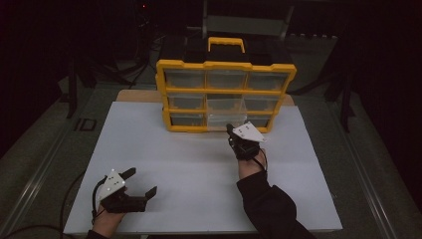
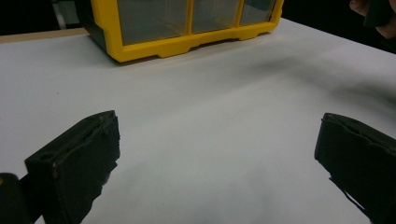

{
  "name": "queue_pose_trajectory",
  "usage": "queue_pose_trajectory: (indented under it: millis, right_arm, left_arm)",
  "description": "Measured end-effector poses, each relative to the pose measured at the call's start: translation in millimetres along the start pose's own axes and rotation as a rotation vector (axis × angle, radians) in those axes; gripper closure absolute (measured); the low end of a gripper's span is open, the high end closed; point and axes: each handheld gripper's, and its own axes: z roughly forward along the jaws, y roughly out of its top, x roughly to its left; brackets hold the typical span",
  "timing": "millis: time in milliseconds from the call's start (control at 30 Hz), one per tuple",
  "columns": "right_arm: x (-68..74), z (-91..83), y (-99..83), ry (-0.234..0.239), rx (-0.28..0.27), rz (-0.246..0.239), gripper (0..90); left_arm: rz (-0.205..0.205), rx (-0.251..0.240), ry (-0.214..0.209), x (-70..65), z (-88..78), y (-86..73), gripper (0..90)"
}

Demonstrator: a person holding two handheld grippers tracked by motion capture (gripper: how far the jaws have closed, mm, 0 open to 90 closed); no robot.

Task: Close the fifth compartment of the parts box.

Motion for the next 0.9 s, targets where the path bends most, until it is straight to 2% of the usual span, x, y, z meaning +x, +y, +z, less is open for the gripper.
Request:
queue_pose_trajectory:
  millis: [333, 733, 900]
  right_arm:
    - [1.5, 5.0, 0.7, 0.002, 0.005, -0.002, 89.7]
    - [-4.5, 13.9, 3.9, -0.003, 0.025, 0.022, 89.7]
    - [-5.6, 18.1, 7.0, -0.01, 0.027, 0.016, 89.6]
  left_arm:
    - [0.0, -0.002, 0.0, -0.1, -0.3, 0.1, 0.0]
    - [0.001, -0.002, 0.001, -0.3, -0.3, 0.1, 0.0]
    - [0.002, -0.002, 0.001, 0.0, -0.5, 0.0, 0.0]
